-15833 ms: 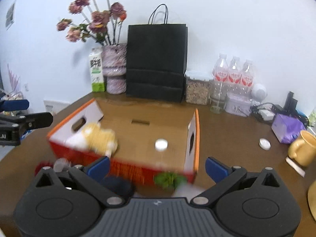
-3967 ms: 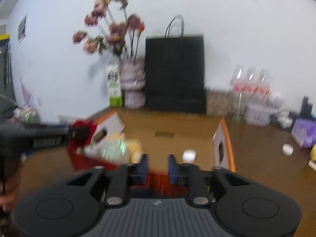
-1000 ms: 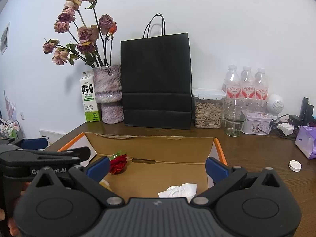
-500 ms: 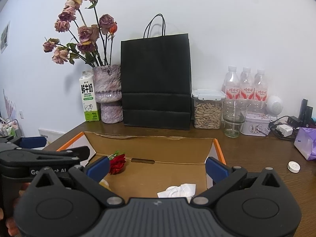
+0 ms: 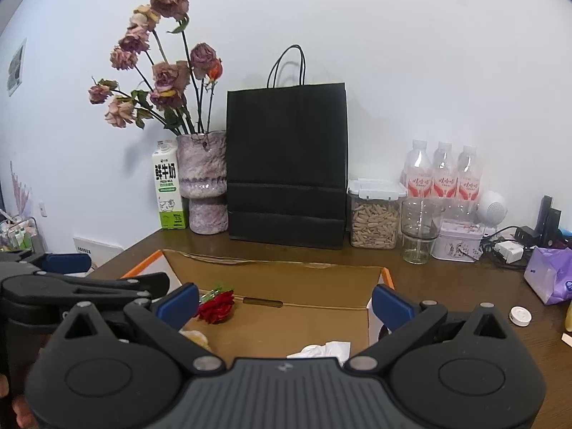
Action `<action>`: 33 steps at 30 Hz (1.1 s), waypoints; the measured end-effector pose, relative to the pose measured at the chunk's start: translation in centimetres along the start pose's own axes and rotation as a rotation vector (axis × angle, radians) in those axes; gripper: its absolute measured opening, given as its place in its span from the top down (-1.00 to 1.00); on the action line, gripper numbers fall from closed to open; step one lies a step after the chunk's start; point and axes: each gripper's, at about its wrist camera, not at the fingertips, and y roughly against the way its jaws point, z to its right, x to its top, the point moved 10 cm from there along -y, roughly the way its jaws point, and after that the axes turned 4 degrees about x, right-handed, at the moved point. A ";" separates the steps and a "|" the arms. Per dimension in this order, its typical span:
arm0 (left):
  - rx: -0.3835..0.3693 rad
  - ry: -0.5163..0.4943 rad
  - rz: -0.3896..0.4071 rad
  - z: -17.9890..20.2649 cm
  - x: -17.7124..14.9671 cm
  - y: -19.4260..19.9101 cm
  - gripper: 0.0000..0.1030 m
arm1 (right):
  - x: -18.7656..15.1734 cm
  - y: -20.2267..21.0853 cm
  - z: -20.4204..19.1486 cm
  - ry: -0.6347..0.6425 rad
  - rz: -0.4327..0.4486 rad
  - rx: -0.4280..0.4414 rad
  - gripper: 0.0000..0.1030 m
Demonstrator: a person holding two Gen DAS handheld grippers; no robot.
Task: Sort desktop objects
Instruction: 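Withdraw both grippers from the box back toward the table items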
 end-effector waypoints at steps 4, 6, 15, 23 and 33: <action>0.003 0.006 0.010 -0.5 0.1 1.9 -1.00 | 0.0 1.9 -0.1 0.011 0.002 0.001 -1.00; 0.003 0.013 0.013 -0.9 0.0 3.0 -1.00 | -0.2 2.9 0.0 0.010 0.001 0.001 -1.00; 0.019 0.027 0.026 -3.1 -2.0 7.5 -1.00 | -3.1 7.8 0.1 0.021 -0.026 -0.006 -1.00; 0.032 0.046 0.004 -5.7 -5.0 10.7 -1.00 | -6.2 11.9 0.1 0.051 -0.051 -0.037 -1.00; 0.015 0.054 -0.073 -6.3 -10.6 13.2 -1.00 | -11.9 14.7 -0.1 0.028 -0.112 -0.064 -1.00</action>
